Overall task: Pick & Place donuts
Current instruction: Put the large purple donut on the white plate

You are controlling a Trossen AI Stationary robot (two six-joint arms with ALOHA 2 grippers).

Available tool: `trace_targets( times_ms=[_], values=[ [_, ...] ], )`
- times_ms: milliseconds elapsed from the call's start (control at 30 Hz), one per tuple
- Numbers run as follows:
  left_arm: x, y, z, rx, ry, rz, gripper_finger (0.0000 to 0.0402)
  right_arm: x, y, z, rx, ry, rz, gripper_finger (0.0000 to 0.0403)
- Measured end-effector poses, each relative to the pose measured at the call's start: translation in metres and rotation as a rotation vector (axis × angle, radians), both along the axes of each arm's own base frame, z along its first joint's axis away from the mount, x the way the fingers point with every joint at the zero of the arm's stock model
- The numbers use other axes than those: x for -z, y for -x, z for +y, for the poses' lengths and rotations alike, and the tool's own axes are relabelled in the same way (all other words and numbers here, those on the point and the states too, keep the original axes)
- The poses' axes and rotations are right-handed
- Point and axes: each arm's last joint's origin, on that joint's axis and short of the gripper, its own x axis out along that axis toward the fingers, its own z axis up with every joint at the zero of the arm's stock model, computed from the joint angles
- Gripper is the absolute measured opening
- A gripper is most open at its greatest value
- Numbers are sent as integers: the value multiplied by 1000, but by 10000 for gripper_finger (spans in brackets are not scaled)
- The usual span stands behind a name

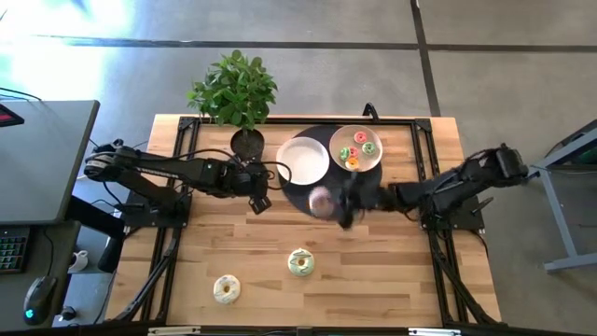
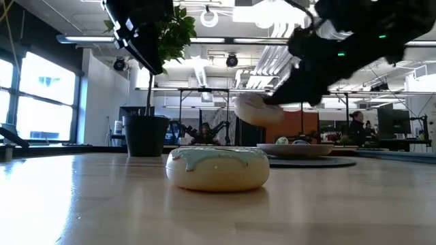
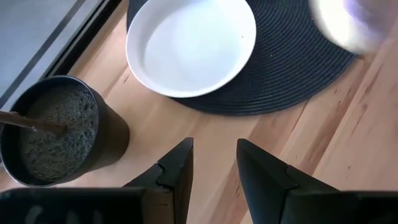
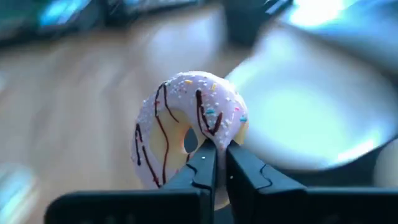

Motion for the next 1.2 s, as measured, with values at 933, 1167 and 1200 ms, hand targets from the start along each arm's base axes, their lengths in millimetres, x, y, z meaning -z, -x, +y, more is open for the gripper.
trace_targets(
  times_ms=[933, 1167, 1200],
  values=[
    [-1, -2, 0, 30, -22, -6, 120, 22, -103, -182, 340, -46, 264, 23],
    [-1, -2, 0, 30, -21, -4, 120, 19, -107, -184, 274, -1, 302, 61],
    [-1, -2, 0, 30, -21, -5, 120, 19, -107, -184, 255, -6, 305, 69]
  ],
)
